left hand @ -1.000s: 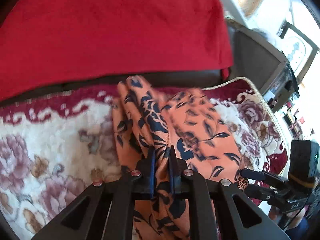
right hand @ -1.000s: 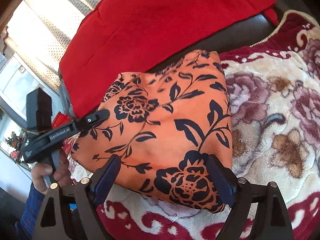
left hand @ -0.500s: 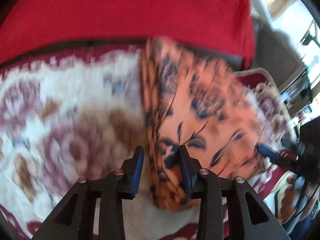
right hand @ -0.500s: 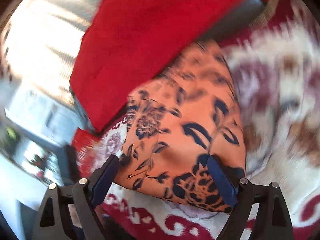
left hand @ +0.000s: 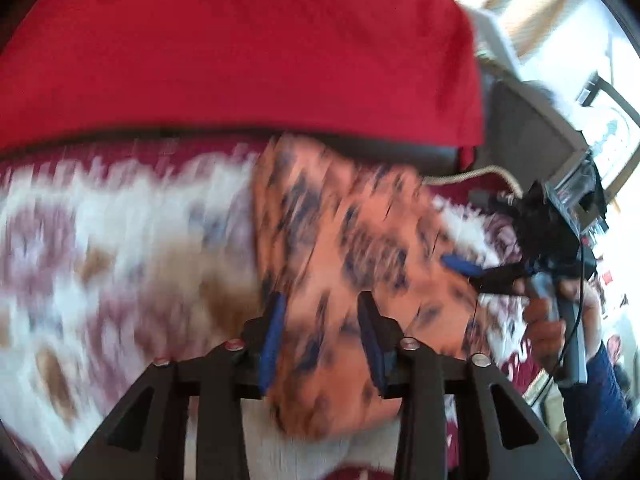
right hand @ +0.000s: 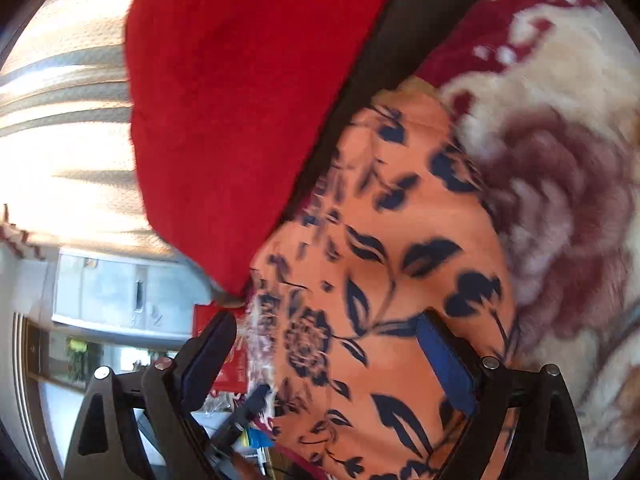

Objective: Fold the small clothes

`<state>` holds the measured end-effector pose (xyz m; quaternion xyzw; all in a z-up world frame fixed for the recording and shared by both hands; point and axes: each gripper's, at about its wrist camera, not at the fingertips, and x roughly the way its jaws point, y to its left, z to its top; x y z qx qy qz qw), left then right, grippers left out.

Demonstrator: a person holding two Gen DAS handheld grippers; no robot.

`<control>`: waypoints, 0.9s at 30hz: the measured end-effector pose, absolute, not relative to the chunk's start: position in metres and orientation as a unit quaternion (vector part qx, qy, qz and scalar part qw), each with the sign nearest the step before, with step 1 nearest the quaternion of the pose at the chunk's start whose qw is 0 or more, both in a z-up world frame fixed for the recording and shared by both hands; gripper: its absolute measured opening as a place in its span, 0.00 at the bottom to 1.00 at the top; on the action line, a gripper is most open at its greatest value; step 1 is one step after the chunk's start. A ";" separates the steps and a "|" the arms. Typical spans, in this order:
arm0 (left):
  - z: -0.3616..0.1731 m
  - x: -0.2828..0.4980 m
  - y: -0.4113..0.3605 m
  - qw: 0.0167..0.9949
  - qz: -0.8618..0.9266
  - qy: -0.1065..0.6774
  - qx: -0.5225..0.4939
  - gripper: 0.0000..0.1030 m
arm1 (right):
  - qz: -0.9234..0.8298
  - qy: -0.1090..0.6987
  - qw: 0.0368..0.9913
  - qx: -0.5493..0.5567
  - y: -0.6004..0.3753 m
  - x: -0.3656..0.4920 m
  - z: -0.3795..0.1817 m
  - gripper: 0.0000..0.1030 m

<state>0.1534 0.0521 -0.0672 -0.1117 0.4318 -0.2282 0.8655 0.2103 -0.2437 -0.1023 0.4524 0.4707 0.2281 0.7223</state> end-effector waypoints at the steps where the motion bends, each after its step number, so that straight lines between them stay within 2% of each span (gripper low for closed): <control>1: -0.065 0.170 0.048 0.863 -0.238 0.431 -0.116 0.50 | 0.240 0.467 0.725 0.446 -0.241 0.213 -0.097 0.92; 5: -0.086 0.252 0.040 0.829 -0.239 0.477 -0.164 0.50 | 0.255 0.482 0.718 0.433 -0.237 0.245 -0.100 0.92; 7: -0.112 0.286 0.045 0.818 -0.187 0.516 -0.171 0.43 | 0.248 0.492 0.705 0.447 -0.244 0.260 -0.118 0.91; 8: -0.127 0.298 0.054 0.798 -0.177 0.537 -0.208 0.43 | 0.243 0.487 0.696 0.469 -0.247 0.261 -0.123 0.91; 11: -0.135 0.297 0.078 0.769 -0.194 0.527 -0.304 0.43 | 0.288 0.454 0.696 0.476 -0.246 0.255 -0.107 0.92; 13: -0.128 0.288 0.081 0.787 -0.207 0.498 -0.299 0.43 | 0.303 0.446 0.705 0.460 -0.242 0.255 -0.104 0.92; 15: -0.140 0.294 0.072 0.794 -0.184 0.519 -0.258 0.46 | 0.264 0.468 0.709 0.457 -0.244 0.266 -0.124 0.92; 17: -0.143 0.294 0.080 0.779 -0.174 0.525 -0.297 0.45 | 0.245 0.453 0.683 0.517 -0.253 0.263 -0.140 0.92; 19: -0.122 0.278 0.085 0.794 -0.160 0.507 -0.296 0.45 | 0.258 0.427 0.708 0.499 -0.250 0.245 -0.118 0.92; 21: -0.090 0.248 0.082 0.841 -0.135 0.470 -0.232 0.53 | 0.263 0.421 0.740 0.454 -0.241 0.214 -0.094 0.92; 23: -0.060 0.205 0.069 0.887 -0.096 0.430 -0.139 0.83 | 0.253 0.420 0.777 0.395 -0.231 0.181 -0.076 0.92; 27: -0.035 0.138 0.050 0.919 -0.069 0.387 -0.041 0.86 | 0.179 0.420 0.855 0.246 -0.207 0.106 -0.056 0.93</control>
